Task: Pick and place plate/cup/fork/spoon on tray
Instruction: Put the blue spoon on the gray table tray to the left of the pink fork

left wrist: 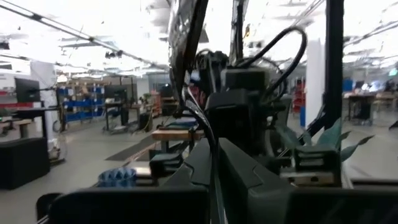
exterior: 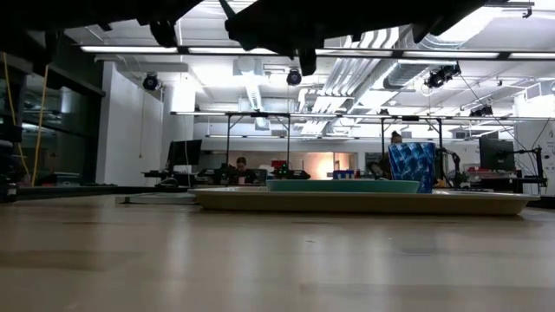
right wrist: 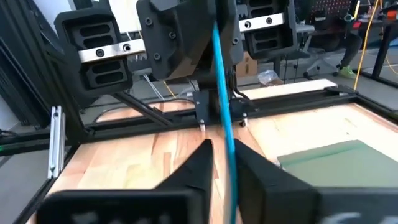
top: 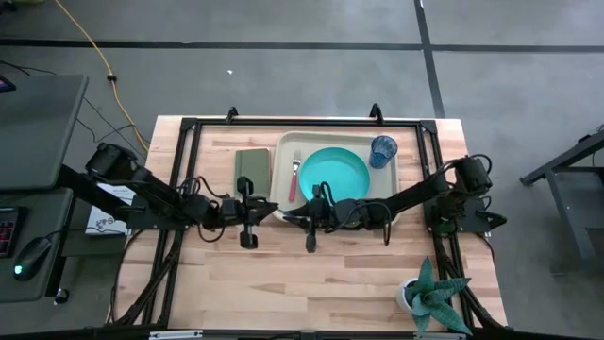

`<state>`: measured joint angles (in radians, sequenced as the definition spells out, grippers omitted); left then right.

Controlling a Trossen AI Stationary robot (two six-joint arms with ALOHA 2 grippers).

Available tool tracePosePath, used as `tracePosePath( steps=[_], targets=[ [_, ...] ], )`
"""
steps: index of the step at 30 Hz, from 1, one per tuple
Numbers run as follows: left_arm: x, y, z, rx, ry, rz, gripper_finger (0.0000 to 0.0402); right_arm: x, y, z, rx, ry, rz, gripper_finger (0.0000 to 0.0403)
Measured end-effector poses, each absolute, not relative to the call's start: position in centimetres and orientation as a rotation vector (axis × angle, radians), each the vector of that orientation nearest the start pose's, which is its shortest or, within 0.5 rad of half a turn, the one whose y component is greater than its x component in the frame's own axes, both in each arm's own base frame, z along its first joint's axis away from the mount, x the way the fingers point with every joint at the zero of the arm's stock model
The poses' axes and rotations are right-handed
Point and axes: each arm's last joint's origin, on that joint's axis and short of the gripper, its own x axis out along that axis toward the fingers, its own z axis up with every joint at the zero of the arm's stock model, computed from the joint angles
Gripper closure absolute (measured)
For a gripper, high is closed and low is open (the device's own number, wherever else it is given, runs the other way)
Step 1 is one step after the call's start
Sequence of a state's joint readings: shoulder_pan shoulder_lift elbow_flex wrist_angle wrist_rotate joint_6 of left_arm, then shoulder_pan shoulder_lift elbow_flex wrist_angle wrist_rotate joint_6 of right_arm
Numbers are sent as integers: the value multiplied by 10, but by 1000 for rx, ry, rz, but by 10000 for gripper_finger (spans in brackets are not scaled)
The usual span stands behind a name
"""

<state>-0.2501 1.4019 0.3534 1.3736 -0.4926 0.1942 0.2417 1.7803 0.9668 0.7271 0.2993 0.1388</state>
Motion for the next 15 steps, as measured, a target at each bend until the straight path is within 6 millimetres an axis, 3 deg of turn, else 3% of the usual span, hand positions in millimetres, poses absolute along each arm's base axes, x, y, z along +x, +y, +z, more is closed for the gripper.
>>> tracePosePath(
  steps=[9, 15],
  targets=[
    [225, -42, 216, 79, -159, 309, 401, 365, 80, 219, 100, 175, -148, 216],
    [218, -39, 221, 80, -116, 329, 401, 365, 79, 218, 91, 190, -155, 180]
  ],
)
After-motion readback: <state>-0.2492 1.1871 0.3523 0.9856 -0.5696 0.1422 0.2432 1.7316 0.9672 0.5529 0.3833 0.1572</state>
